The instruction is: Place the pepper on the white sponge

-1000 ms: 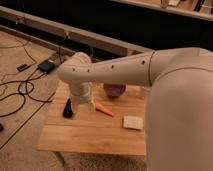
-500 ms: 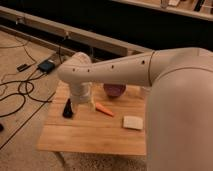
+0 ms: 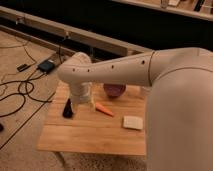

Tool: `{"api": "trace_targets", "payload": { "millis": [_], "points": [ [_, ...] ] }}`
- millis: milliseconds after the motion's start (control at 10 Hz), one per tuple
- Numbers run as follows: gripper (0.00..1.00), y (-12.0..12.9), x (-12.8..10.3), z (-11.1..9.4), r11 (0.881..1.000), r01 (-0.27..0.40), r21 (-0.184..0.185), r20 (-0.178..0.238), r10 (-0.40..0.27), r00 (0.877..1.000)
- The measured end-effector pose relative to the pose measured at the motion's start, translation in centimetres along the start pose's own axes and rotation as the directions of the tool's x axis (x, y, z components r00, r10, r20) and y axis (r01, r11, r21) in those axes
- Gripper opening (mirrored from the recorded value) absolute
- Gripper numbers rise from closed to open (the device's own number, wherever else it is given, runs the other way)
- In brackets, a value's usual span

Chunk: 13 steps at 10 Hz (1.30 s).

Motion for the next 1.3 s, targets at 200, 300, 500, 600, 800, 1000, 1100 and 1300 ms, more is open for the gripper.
{"api": "trace_targets", "payload": {
  "millis": [200,300,500,600,800,1000,1100,1300],
  "points": [
    [0.65,0.0,0.0,0.0,1.000,0.000,0.000,0.000,0.000,1.000],
    [0.65,0.0,0.0,0.0,1.000,0.001,0.001,0.000,-0.001,1.000],
    [0.65,-0.7,0.0,0.2,0.999,0.033,0.026,0.001,-0.033,0.999],
    [0.65,-1.5,0.0,0.3,0.997,0.065,0.046,0.003,-0.065,0.998],
    [0.65,-3.7,-0.3,1.1,0.982,0.165,0.094,0.005,-0.167,0.986],
    [0.65,-4.6,-1.0,1.8,0.961,0.258,0.099,0.019,-0.261,0.965],
    [0.65,-4.8,-1.3,2.2,0.951,0.294,0.093,0.025,-0.298,0.954],
    [0.65,-5.5,-2.4,3.3,0.921,0.383,0.069,0.049,-0.386,0.921]
  ]
}}
